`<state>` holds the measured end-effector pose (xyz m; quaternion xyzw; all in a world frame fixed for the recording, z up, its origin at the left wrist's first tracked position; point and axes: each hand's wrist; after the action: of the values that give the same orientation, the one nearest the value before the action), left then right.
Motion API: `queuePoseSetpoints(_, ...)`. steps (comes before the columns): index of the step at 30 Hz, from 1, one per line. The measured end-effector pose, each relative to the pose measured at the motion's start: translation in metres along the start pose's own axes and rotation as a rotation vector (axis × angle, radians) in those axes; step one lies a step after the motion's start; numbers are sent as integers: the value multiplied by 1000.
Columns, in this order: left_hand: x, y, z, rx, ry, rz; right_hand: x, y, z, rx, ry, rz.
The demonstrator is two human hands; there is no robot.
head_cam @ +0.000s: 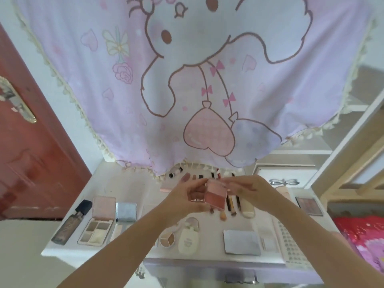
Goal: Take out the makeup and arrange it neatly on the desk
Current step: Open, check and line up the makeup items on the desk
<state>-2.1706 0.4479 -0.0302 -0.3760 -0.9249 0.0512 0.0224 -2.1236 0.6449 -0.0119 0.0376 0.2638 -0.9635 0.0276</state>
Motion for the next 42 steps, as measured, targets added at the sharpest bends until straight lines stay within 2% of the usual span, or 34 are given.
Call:
queuePoseSetpoints(2, 1, 3, 19, -24, -37, -43, 5, 5, -12, 117, 95, -72)
queuePoseSetpoints(4, -2, 9, 38, -52, -129, -126, 15, 12, -28, 76, 208, -144)
queuePoseSetpoints(7, -11, 27, 69, -70, -289, -224, 27, 30, -57, -9, 344, -45)
queuePoseSetpoints(12, -26, 62, 125, -104, -538, -473, 38, 67, -111, 102, 527, 96)
queuePoseSetpoints(17, -30, 93, 163, -31, -683, -607, 42, 92, -145, 99, 544, 154)
queuePoseSetpoints(23, -18, 110, 182, 44, -748, -717, 51, 98, -164, 140, 597, 137)
queuePoseSetpoints(28, -7, 114, 186, 90, -789, -779, 61, 96, -166, 186, 610, 97)
queuePoseSetpoints(33, -3, 116, 190, 196, -806, -769, 67, 94, -168, 207, 635, 102)
queuePoseSetpoints(36, -1, 118, 189, 195, -822, -768, 65, 90, -166, 44, 594, 128)
queuePoseSetpoints(39, -10, 119, 188, 202, -815, -765, 44, 75, -170, -237, 408, 107)
queuePoseSetpoints(42, -26, 124, 188, 316, -722, -669, 8, 55, -190, -667, 190, 194)
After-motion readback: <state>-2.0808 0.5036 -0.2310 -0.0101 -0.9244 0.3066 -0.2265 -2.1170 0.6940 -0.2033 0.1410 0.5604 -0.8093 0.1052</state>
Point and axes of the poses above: each hand's wrist, its own x-axis towards the middle knuckle, its own y-axis out of the palm, z = x × y, and after that the axes turned 7 degrees about y, right-handed
